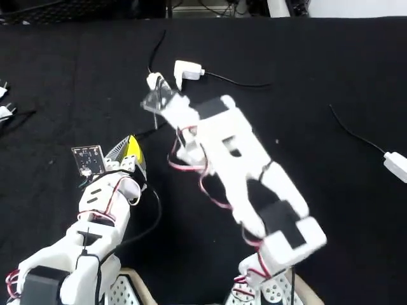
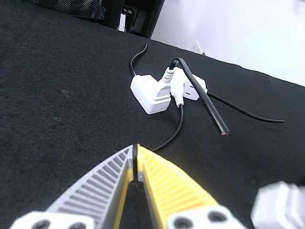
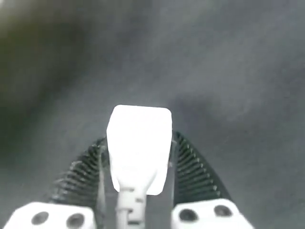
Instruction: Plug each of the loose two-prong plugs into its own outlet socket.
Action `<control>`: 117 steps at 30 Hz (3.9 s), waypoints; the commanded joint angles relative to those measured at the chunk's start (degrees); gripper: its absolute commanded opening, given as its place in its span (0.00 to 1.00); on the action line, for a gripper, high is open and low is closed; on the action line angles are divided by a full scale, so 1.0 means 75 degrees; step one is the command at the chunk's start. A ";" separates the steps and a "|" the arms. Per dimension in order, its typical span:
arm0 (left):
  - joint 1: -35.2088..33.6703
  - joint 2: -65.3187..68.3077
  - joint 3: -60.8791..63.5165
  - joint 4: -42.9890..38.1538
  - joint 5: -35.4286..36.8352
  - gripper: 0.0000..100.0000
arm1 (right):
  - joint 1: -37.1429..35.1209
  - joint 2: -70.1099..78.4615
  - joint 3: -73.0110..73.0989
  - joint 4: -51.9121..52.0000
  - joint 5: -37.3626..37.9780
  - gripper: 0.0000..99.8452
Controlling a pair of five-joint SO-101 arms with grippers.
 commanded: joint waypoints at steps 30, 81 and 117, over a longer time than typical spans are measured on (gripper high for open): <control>-0.0053 -0.0070 0.0100 -0.0023 -0.0023 0.03 | 0.1723 0.9981 -1.3240 -0.0996 0.0035 0.02; -0.0064 -0.0117 0.0111 -0.0023 -0.0023 0.03 | 0.5626 0.6382 -1.3486 0.2673 -0.3950 0.52; -0.0064 -0.0059 0.0111 -0.0012 -0.0023 0.03 | 0.9893 0.8809 -1.3415 0.3212 0.5884 0.19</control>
